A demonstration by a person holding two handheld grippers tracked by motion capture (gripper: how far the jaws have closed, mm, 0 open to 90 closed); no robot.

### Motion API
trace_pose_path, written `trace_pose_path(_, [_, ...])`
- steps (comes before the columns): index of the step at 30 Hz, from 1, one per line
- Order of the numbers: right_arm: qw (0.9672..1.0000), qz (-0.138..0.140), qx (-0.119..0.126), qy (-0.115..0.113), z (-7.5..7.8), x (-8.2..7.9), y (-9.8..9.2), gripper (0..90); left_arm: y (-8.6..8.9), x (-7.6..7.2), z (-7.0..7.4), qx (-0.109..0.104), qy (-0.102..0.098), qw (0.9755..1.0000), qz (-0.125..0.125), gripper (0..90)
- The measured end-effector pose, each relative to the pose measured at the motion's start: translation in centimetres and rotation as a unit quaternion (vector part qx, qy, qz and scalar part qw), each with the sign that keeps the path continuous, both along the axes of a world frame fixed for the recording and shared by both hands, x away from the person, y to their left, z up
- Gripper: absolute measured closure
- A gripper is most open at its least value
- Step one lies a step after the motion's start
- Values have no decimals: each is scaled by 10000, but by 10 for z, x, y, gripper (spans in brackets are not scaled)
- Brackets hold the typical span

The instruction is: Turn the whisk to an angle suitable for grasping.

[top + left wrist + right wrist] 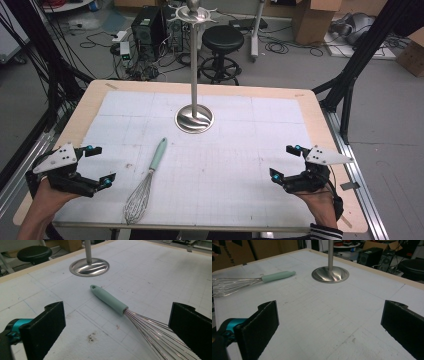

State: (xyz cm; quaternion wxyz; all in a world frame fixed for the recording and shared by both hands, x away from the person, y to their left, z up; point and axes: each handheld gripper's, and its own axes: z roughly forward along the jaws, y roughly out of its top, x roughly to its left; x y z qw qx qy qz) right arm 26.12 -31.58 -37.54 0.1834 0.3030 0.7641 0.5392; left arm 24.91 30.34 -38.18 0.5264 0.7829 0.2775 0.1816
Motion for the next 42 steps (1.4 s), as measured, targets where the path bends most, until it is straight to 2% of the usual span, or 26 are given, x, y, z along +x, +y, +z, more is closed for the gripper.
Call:
trace_pose_path(9, [10000, 4, -33, 27, -1, 5, 1, 5, 1, -1, -1, 66, 4, 10000, 59, 17])
trace_pose_path(14, [10000, 29, -68, 41, 0, 4, 6, 5, -1, -2, 1, -13, -4, 10000, 58, 17])
trace_pose_path(17, [10000, 24, -64, 37, 1, 4, 6, 5, -4, -2, 0, 117, 19, 9999, 49, 17])
trace_pose_path(18, [10000, 31, -55, 28, 1, 4, 6, 5, -5, -2, 0, 124, 67, 9999, -23, 17])
trace_pose_path(21, [10000, 40, -55, 47, 1, 4, 6, 5, -7, -1, 1, 100, 67, 9999, 8, 17])
trace_pose_path(24, [9999, 65, -59, 73, 1, 5, 7, 5, -9, 4, 6, 141, 118, 9998, 95, 17])
trace_pose_path(26, [9999, 80, -57, 69, 2, 4, 7, 5, -14, 9, 14, 259, 171, 9995, -34, 17])
trace_pose_path(27, [9999, 77, -56, 49, 3, 3, 7, 5, -14, 9, 14, 259, 171, 9995, -34, 17])
trace_pose_path(28, [9999, 85, -55, 58, 3, 3, 7, 5, -19, 12, 19, 358, 139, 9992, -82, 17])
trace_pose_path(33, [10000, 71, -43, 48, 5, 1, 6, 5, -26, 21, 29, 412, 159, 9990, -2, 17])
trace_pose_path(35, [10000, 81, -42, 41, 5, 1, 5, 5, -29, 25, 33, 427, 214, 9988, -55, 17])
trace_pose_path(38, [10000, 54, -42, 53, 6, 0, 4, 5, -33, 30, 36, 608, 243, 9978, -108, 17])
trace_pose_path(42, [10000, 49, -21, 45, 6, 0, 3, 5, -39, 35, 42, 688, 308, 9969, -222, 17])
